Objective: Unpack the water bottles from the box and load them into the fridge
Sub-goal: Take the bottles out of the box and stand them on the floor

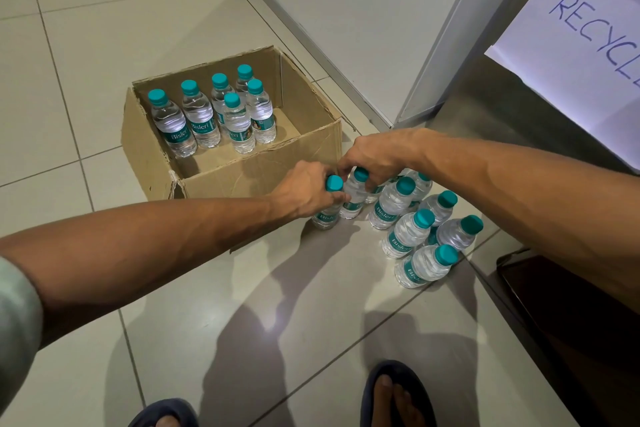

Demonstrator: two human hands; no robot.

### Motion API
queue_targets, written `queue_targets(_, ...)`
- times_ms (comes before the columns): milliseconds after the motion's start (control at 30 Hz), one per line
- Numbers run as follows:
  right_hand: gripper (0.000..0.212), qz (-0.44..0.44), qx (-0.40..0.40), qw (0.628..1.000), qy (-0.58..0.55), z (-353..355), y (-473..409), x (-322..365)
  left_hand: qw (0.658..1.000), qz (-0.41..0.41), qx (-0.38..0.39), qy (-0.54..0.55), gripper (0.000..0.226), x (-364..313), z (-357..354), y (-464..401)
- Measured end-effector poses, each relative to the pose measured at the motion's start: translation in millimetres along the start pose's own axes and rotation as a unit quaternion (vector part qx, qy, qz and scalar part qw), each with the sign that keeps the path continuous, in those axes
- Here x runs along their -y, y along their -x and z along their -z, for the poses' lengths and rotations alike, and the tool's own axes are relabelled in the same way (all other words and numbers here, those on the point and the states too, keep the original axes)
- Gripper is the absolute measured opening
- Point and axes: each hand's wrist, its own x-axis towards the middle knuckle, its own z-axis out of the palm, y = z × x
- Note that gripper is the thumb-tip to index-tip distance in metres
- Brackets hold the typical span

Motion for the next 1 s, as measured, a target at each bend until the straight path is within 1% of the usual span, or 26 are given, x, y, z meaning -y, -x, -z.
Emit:
queue_targets(100, 0.057, -0.002, 0.006, 1.0, 0.002, 1.0, -0.6, 0.4, 1.0, -0.004, -0.002, -0.004, 0.044, 0.6, -0.1, -0.6)
queue_targets(200, 0.064, 0.0, 0.018, 1.0, -0.008, 4.5, 0.3, -0.3, 1.0, -0.006, -0.002, -0.022, 0.042, 2.1, -0.4, -2.1)
queue_targets(267, 0.068, -0.003, 0.015, 1.0, -0.022, 8.7, 2.7, -1.8, 0.999, -0.008, -0.004, -0.041, 0.048, 2.0, 0.5, -2.9)
queue_targets(333, 0.067, 0.003, -0.001, 0.999, -0.047, 13.9, 5.1, -3.2, 0.998, -0.027, -0.02, -0.06, 0.053, 1.2, 4.3, -3.1)
queue_targets(400, 0.054, 0.009, -0.032, 0.996, -0.08, 19.9, 7.4, -3.5, 0.997, -0.046, -0.045, -0.051, 0.052, -1.1, 11.3, -3.3)
queue_targets(467, 0.032, 0.012, -0.082, 0.991, -0.103, 24.7, 9.5, -2.9, 0.996, -0.051, -0.071, -0.028, 0.04, -3.7, 20.8, -3.9)
queue_targets(500, 0.026, 0.011, -0.105, 0.988, -0.112, 26.7, 10.4, -2.4, 0.995, -0.053, -0.086, -0.023, 0.034, -4.8, 26.0, -4.8)
queue_targets(567, 0.028, 0.002, -0.14, 0.981, -0.133, 31.8, 12.0, 0.4, 0.992, -0.057, -0.113, -0.025, 0.03, -6.7, 37.2, -6.8)
queue_targets(633, 0.031, -0.006, -0.163, 0.977, -0.139, 36.7, 11.9, 2.3, 0.989, -0.057, -0.131, -0.026, 0.031, -7.1, 48.2, -8.9)
queue_targets(667, 0.027, -0.009, -0.173, 0.974, -0.143, 39.1, 11.2, 3.4, 0.987, -0.058, -0.143, -0.03, 0.032, -6.8, 54.1, -9.3)
queue_targets(733, 0.014, -0.014, -0.192, 0.968, -0.159, 44.3, 8.7, 5.0, 0.982, -0.06, -0.174, -0.041, 0.033, -4.5, 67.4, -10.4)
queue_targets(767, 0.015, -0.016, -0.199, 0.965, -0.171, 46.7, 7.5, 6.2, 0.979, -0.06, -0.189, -0.046, 0.032, -2.8, 73.8, -11.3)
queue_targets(867, 0.027, -0.017, -0.211, 0.958, -0.192, 54.4, 1.6, 10.7, 0.972, -0.042, -0.226, -0.055, 0.023, 7.2, 93.6, -13.7)
queue_targets(1000, 0.031, -0.008, -0.214, 0.955, -0.203, 66.0, -13.1, 19.7, 0.962, 0.002, -0.269, -0.055, 0.021, 27.2, 117.9, -14.1)
